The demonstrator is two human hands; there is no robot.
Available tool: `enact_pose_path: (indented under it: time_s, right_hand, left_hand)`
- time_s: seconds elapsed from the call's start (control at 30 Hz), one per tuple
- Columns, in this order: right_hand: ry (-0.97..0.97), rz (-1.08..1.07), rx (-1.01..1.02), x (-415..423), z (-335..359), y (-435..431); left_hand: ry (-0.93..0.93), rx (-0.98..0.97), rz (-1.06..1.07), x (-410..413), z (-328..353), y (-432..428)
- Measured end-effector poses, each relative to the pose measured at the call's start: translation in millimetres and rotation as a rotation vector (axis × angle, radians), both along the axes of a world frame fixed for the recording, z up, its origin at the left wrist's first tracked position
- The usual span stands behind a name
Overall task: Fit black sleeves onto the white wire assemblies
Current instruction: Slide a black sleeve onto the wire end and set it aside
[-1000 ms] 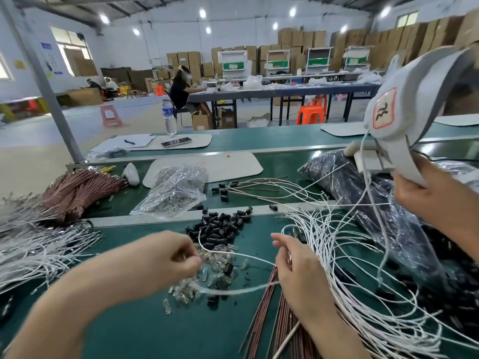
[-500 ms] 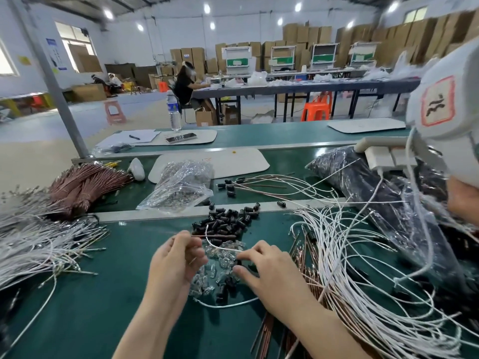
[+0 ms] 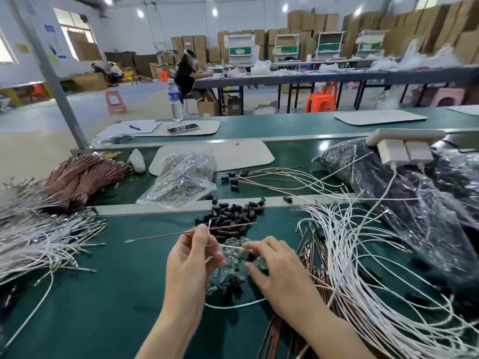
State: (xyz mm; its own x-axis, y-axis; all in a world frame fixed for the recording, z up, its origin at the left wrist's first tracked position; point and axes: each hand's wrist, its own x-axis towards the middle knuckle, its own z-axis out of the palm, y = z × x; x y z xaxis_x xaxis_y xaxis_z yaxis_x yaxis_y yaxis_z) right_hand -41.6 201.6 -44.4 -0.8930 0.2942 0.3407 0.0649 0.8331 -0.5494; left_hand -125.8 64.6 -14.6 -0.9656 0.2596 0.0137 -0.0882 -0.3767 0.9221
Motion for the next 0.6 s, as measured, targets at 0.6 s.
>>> enact_pose_path:
  time_s: [0.6]
  right_hand:
    - [0.406,0.04,-1.356,6,30,6]
  left_hand:
    - [0.179,-0.098,-0.023,7,-4,2]
